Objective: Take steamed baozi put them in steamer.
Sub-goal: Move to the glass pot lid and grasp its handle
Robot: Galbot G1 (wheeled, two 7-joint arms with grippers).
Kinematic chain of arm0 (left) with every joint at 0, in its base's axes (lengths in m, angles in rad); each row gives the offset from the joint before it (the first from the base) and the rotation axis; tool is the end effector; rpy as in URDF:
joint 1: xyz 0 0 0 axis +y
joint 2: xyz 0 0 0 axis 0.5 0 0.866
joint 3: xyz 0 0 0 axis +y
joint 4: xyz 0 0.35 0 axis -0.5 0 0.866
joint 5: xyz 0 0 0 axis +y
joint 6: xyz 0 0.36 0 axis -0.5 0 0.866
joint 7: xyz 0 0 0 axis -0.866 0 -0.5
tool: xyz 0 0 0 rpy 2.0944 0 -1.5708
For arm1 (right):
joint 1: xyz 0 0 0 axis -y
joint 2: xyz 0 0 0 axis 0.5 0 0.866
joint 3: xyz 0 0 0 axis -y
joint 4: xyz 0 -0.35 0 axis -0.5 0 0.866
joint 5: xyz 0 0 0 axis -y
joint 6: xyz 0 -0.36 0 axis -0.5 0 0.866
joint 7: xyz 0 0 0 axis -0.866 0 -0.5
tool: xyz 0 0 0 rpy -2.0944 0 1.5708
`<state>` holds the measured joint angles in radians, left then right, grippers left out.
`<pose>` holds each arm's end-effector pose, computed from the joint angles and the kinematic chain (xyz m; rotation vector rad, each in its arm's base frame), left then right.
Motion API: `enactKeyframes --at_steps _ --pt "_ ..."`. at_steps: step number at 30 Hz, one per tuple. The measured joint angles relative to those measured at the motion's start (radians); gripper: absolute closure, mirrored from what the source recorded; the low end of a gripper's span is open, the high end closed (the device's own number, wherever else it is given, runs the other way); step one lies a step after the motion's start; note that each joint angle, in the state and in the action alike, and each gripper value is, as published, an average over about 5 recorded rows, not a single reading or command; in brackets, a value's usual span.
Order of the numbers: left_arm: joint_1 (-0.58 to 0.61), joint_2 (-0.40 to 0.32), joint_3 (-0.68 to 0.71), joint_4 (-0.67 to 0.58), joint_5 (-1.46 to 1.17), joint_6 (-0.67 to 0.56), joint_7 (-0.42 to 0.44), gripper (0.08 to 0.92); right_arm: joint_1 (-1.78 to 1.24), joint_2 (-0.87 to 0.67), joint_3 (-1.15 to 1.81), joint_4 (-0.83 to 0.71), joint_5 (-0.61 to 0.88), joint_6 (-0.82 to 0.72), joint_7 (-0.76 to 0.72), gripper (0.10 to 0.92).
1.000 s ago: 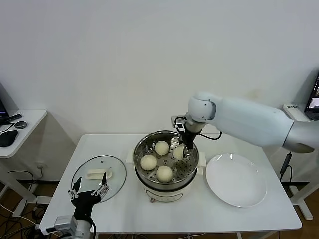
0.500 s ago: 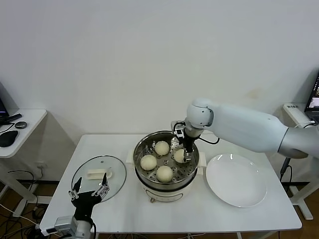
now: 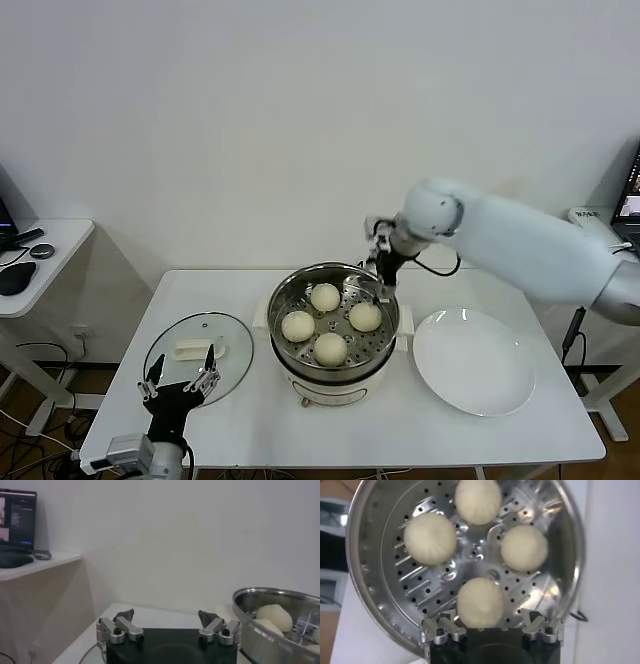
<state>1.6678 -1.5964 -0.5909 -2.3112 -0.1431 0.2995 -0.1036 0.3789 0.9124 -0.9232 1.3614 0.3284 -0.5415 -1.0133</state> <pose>0.1531 0.0151 -0.2417 0.2140 -2.9468 0.1762 0.5504 0.0165 -0.0362 1.3816 -1.7139 1.2494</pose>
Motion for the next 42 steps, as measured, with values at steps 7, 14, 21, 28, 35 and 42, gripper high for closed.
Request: enactKeyframes --at_steps 7,14,21,28,35,42 --pt "-0.009 0.015 0.004 0.009 -0.022 -0.007 0.001 0.177 -0.185 -0.064 0.336 0.042 0.147 0.097 0.289 0.203" --pt "-0.029 0.028 -0.008 0.038 -0.004 -0.040 0.004 0.177 -0.560 -0.030 0.789 0.094 0.218 0.208 0.551 0.203" --pt "-0.070 0.058 -0.033 0.082 0.087 -0.076 0.019 0.177 -0.955 0.114 1.214 0.153 0.259 0.341 0.726 0.203" --pt "-0.113 0.094 -0.055 0.162 0.339 -0.155 0.047 0.177 -1.260 0.250 1.487 0.226 0.270 0.428 0.835 0.203" --pt "-0.151 0.169 -0.039 0.296 0.790 -0.248 -0.035 0.177 -1.454 0.313 1.597 0.290 0.273 0.472 0.891 0.203" --pt "-0.158 0.268 -0.028 0.382 1.197 -0.305 -0.011 0.177 -1.562 0.339 1.643 0.313 0.261 0.513 0.918 0.203"
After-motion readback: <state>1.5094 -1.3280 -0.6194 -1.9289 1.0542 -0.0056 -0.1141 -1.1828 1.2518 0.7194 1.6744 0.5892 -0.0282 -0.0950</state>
